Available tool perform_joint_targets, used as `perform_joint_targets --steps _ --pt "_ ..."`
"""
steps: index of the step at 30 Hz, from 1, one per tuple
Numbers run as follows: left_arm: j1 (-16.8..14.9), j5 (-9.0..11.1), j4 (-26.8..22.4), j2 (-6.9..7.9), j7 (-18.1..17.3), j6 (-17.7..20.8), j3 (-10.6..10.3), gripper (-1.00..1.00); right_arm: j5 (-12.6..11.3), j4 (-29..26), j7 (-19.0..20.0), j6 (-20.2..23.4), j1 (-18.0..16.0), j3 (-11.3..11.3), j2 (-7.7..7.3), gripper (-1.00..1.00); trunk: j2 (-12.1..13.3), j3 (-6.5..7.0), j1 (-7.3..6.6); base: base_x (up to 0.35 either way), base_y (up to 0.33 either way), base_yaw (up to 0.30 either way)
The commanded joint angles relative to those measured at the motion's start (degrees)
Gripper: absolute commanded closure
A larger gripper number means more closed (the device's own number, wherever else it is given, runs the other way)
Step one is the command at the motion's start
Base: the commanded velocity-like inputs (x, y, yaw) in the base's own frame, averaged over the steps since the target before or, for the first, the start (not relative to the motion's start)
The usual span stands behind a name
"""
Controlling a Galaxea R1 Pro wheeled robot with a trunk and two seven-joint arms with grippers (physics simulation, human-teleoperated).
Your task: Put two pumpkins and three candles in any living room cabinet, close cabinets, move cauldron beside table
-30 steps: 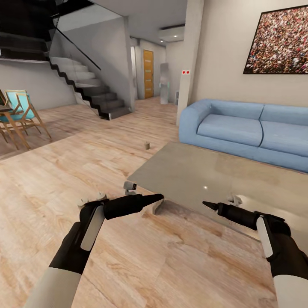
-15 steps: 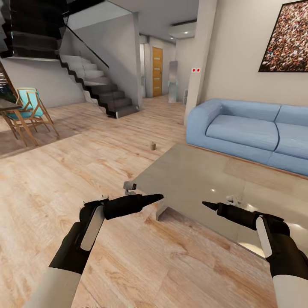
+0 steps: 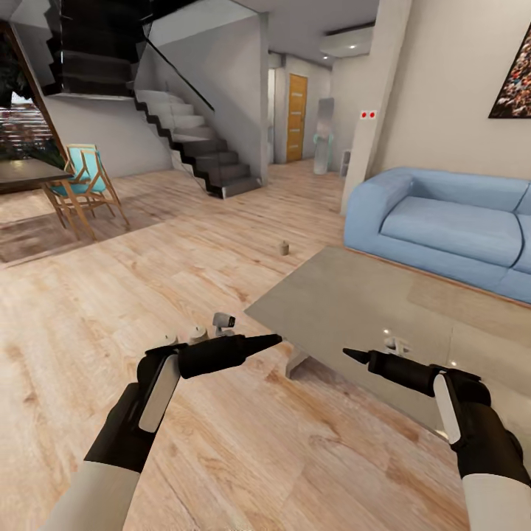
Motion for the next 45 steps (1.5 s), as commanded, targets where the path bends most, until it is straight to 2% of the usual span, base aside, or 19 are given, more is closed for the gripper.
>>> perform_joint_targets --steps 1,17,25,45 --pt "-0.01 0.0 0.0 0.02 0.0 0.0 0.01 -1.0 0.11 -0.01 -0.01 0.0 0.0 0.01 0.06 -1.0 0.0 -0.07 0.0 0.0 0.0 0.203" --pt "0.02 0.06 -0.07 0.07 0.0 0.0 0.02 -1.0 0.47 -0.02 -0.02 -0.01 0.0 0.1 0.24 -1.0 0.0 -1.18 0.0 0.0 0.0 0.203" --pt "0.0 0.06 -0.01 0.05 0.0 -0.07 0.04 -1.0 1.67 -0.02 -0.02 -0.01 0.0 0.1 0.46 -1.0 0.0 -1.73 0.0 0.0 0.0 0.202" --pt "0.0 -0.02 0.0 0.05 0.0 -0.08 0.02 -1.0 1.82 -0.06 -0.02 -0.01 0.0 0.1 0.68 -1.0 0.0 -3.11 0.0 0.0 0.0 0.203"
